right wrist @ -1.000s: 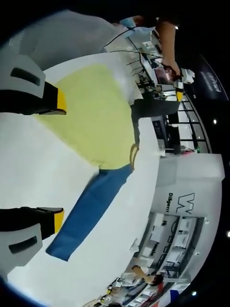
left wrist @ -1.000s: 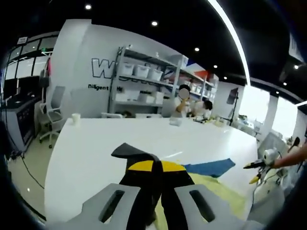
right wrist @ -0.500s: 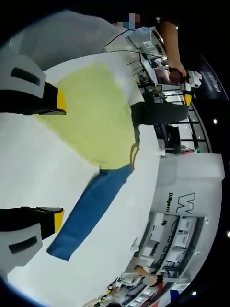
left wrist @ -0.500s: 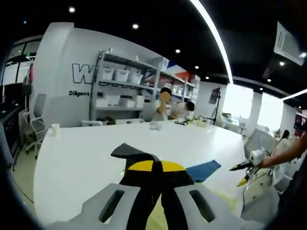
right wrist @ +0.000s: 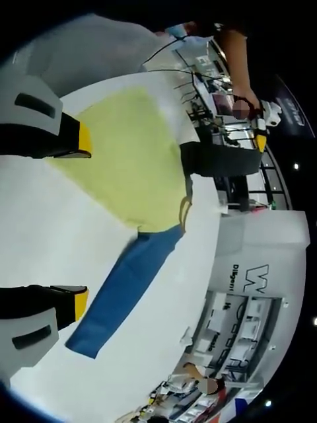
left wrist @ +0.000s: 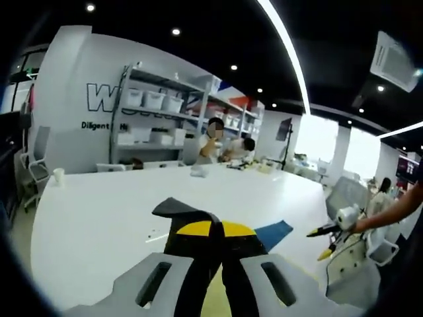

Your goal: Fold the garment on the visible template until the final outline fits inside the template.

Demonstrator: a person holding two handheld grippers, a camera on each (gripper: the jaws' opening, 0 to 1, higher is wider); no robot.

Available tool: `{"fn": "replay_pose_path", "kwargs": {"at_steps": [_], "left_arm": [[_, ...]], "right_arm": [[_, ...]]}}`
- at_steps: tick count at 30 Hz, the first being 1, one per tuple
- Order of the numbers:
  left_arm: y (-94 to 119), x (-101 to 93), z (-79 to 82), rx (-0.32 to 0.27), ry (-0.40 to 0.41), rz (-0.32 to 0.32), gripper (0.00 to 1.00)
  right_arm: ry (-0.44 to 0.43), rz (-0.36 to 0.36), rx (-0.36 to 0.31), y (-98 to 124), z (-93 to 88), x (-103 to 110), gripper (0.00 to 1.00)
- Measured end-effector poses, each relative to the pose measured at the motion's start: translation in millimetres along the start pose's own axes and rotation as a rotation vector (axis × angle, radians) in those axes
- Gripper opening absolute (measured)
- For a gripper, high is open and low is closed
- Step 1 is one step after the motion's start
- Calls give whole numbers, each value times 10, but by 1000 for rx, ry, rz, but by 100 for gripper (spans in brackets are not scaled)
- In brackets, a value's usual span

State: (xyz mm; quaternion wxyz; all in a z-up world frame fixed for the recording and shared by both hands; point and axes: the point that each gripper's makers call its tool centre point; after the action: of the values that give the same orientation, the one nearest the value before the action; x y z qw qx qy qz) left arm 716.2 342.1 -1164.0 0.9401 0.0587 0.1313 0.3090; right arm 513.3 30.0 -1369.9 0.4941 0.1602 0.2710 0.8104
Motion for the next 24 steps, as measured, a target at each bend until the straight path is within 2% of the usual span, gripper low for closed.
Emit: {"fn": "replay_pose_path", "kwargs": {"at_steps": [4, 8, 14, 24], "left_arm": [[-114, -80, -62, 15, -7, -20, 8], [-210, -80, -148, 35, -11, -19, 8], [-385, -112, -331, 77, 14, -25, 8], [-663, -335, -606, 128, 5, -65, 8]], "right_arm": [[-3, -2, 1, -3, -3, -6, 77], [-8, -2, -2, 0, -5, -1, 76], [-16, -4, -3, 5, -27, 7, 76], [-25, -8, -7, 33, -51, 33, 77]]}}
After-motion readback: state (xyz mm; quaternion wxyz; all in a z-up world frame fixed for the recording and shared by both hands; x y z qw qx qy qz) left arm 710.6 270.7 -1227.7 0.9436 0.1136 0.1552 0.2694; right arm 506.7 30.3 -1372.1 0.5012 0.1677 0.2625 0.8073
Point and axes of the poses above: the point that each gripper's makers call its tool centre point, and the gripper's own axes: y roughly backward along the fingers, x roughly to its left, z roughly out of its top
